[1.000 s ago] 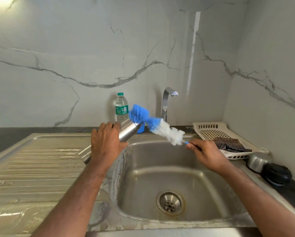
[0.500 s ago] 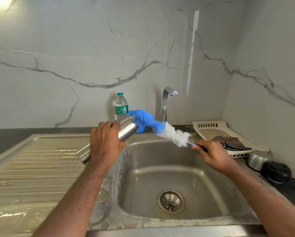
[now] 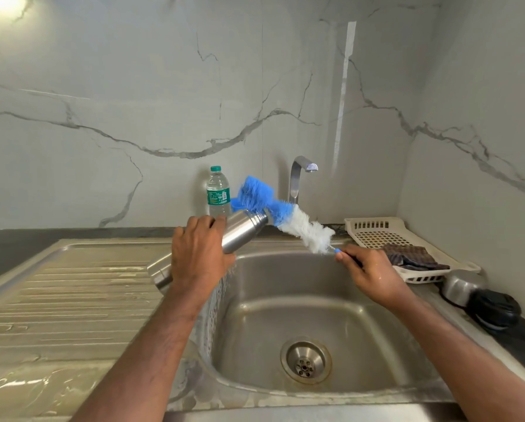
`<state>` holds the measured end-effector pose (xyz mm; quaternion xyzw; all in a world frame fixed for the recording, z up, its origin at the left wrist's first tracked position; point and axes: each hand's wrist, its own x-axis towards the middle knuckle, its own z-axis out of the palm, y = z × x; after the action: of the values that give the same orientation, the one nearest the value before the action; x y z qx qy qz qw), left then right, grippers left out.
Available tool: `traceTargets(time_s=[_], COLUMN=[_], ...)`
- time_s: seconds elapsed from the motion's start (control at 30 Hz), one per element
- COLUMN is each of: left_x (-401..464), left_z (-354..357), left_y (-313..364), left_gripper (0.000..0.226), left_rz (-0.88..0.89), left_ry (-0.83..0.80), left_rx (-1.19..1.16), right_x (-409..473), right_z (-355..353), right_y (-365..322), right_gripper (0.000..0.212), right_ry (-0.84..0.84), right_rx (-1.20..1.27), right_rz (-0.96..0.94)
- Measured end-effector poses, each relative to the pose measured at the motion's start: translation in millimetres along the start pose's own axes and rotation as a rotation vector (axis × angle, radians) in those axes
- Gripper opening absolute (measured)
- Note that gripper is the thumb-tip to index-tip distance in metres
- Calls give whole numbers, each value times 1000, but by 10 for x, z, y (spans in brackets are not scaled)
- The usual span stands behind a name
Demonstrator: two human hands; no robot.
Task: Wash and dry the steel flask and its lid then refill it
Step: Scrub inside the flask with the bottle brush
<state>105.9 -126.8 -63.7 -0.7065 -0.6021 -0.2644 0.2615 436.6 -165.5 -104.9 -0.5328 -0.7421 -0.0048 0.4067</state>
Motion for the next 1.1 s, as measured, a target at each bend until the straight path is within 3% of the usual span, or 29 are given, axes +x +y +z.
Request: traceTargets(time_s=[0.13, 0.3, 0.4, 0.53, 0.7, 0.9, 1.1], left_x=[-7, 32, 70, 97, 128, 69, 1], left_z=[29, 57, -10, -213, -323, -238, -180], left_y=[-183, -69, -129, -175, -158, -41, -16], left_gripper=[80, 87, 87, 67, 36, 43, 24], left_rz=[-66, 108, 70, -66, -216, -322, -433], left_ry=[38, 157, 206, 126, -58, -281, -339], left_rx=[-4, -113, -301, -783, -1094, -1330, -1409], right_x=[-78, 42, 49, -20, -45, 44, -9], right_z=[-223, -135, -137, -185, -177, 12, -53], right_y=[171, 16, 63, 151, 1, -132, -39], right_gripper=[32, 27, 31, 29, 28, 29, 30], right_ry=[-41, -34, -43, -75, -6, 54, 11], right_rx=[-30, 78, 163, 180, 263, 199, 121], right_rz=[54, 84, 148, 159, 106, 39, 28])
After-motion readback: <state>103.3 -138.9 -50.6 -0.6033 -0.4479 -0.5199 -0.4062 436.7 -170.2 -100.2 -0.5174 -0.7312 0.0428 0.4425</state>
